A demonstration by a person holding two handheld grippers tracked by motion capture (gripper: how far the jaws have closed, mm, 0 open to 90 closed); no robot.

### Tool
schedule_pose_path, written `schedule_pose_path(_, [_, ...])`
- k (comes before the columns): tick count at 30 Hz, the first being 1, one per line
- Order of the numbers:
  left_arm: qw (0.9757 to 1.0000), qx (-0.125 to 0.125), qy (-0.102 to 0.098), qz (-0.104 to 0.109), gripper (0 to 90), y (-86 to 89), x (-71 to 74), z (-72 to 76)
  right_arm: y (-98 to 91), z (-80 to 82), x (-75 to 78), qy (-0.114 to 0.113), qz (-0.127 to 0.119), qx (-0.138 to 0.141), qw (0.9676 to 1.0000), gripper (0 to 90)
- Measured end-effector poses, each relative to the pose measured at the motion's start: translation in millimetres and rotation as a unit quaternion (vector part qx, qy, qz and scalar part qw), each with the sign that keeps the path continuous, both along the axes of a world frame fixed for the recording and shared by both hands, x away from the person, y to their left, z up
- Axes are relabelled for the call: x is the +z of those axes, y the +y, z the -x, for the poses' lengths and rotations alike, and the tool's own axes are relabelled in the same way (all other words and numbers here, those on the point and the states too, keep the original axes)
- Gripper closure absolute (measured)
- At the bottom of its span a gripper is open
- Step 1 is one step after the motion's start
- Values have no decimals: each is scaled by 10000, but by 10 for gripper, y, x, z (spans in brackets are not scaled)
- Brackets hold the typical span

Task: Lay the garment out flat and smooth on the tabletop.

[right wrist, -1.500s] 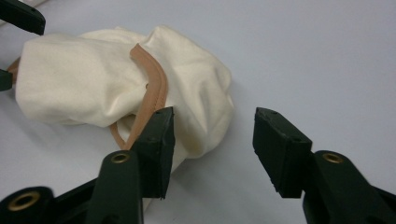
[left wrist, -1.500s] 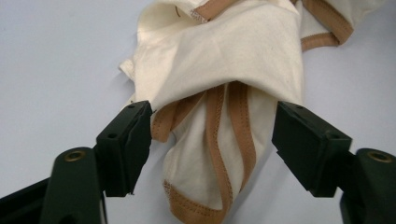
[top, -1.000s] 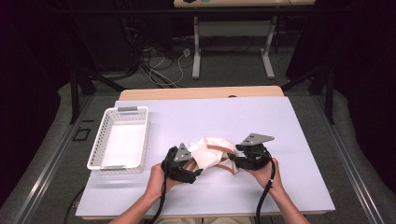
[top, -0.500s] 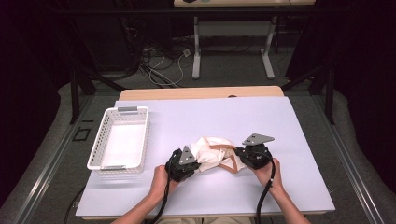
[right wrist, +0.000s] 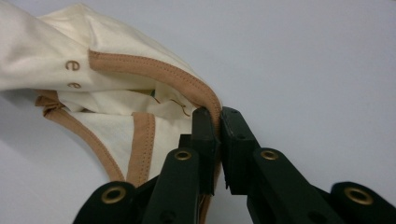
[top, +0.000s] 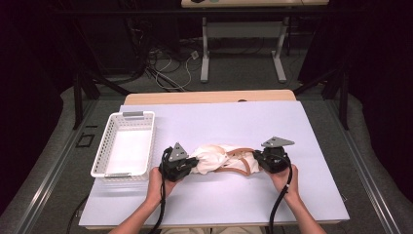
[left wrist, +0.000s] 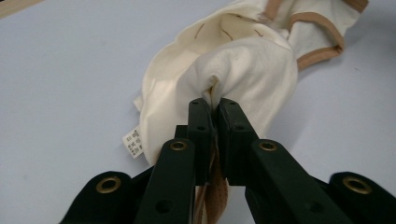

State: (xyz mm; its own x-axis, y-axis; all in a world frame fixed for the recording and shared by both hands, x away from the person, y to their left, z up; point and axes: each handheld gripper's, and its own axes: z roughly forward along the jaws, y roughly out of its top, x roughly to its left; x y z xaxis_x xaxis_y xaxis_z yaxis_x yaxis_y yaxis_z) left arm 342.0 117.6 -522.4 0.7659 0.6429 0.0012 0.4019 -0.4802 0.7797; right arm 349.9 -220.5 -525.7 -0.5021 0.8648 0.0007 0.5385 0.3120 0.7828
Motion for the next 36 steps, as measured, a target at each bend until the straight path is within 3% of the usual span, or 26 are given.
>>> schedule_pose_path(2, [9999, 88, 76, 37, 843, 10, -37, -27, -8, -18, -21, 75, -2, -37, 10000, 840])
schedule_pose_path(6, [9996, 81, 217, -184, 805, -30, -102, -55, 30, -41, -102, 263, 92, 59, 9996, 768])
schedule_pose_path(9, [9995, 58, 133, -283, 647, -57, -74, -34, 66, -17, -58, 179, 85, 153, 9997, 654])
schedule_pose_path(11, [9997, -16, 65, -231, 516, -72, -40, -6, 94, 18, 5, 59, 84, 243, 9997, 568])
schedule_pose_path(14, [9994, -153, -68, -310, 385, -119, 2, 52, 165, 79, 80, -8, 19, 469, 9989, 483])
schedule_pose_path(19, [9985, -354, -142, -402, 307, -207, -5, 111, 367, 166, 92, -3, 27, 1132, 9936, 451])
schedule_pose_path(23, [9971, -355, -236, -631, 397, -251, -87, 93, 583, 193, -32, 172, 315, 1515, 9878, 512])
schedule_pose_path(26, [9965, -395, -164, -716, 491, -279, -147, 80, 676, 164, -156, 275, 432, 1580, 9861, 545])
schedule_pose_path(32, [9962, -447, -114, -739, 694, -293, -241, 51, 728, 112, -311, 405, 569, 1499, 9862, 623])
schedule_pose_path(36, [9967, -466, -62, -656, 792, -277, -282, 24, 714, 103, -322, 355, 504, 1429, 9878, 744])
